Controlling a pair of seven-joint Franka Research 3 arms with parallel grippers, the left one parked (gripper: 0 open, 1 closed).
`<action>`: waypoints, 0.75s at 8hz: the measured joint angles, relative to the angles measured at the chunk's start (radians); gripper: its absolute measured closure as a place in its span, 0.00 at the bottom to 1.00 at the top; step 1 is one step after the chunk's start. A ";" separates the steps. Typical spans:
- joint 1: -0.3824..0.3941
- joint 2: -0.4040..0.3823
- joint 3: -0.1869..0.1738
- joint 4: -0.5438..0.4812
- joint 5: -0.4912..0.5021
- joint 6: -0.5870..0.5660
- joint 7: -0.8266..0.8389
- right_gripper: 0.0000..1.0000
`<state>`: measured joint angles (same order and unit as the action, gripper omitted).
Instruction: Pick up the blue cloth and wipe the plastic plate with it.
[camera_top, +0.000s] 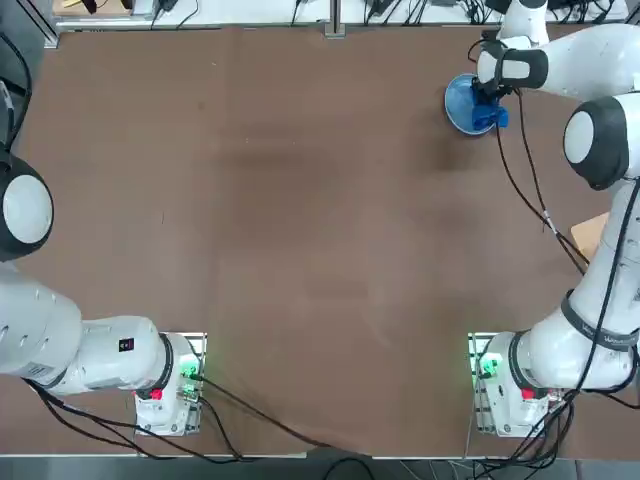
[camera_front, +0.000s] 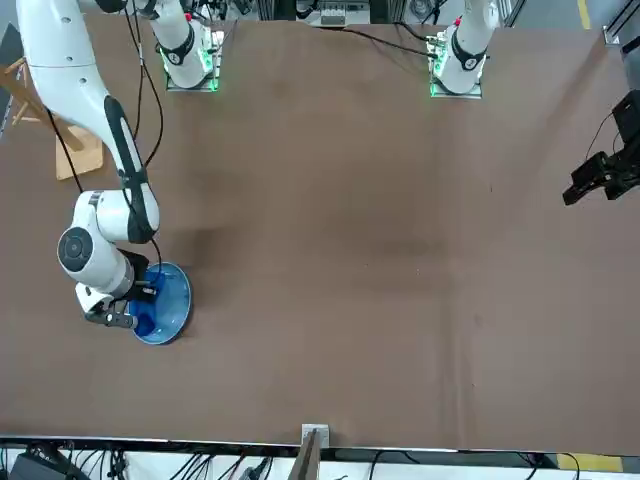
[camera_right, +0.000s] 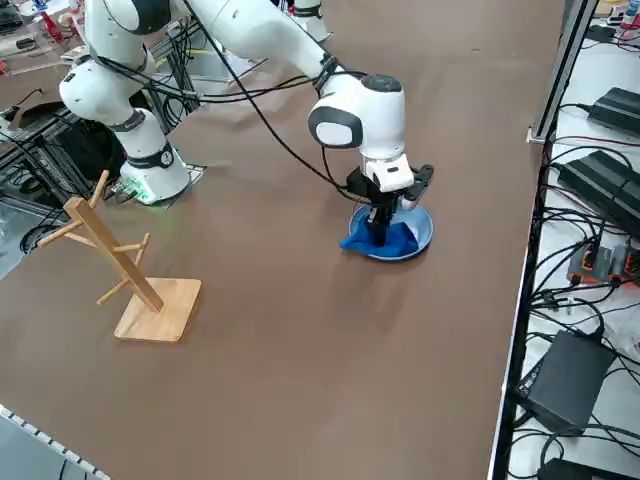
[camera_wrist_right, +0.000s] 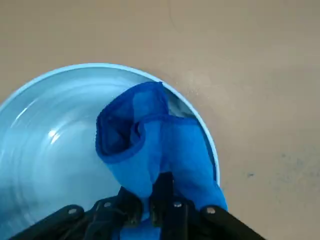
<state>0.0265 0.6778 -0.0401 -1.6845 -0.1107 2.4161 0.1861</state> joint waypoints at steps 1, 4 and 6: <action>0.000 0.000 0.000 0.000 0.012 0.000 0.001 0.90; 0.003 0.000 0.005 0.000 0.040 -0.002 0.001 0.90; 0.014 0.001 0.015 0.000 0.073 -0.003 0.010 0.90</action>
<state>0.0408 0.6788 -0.0248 -1.6845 -0.0381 2.4128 0.1956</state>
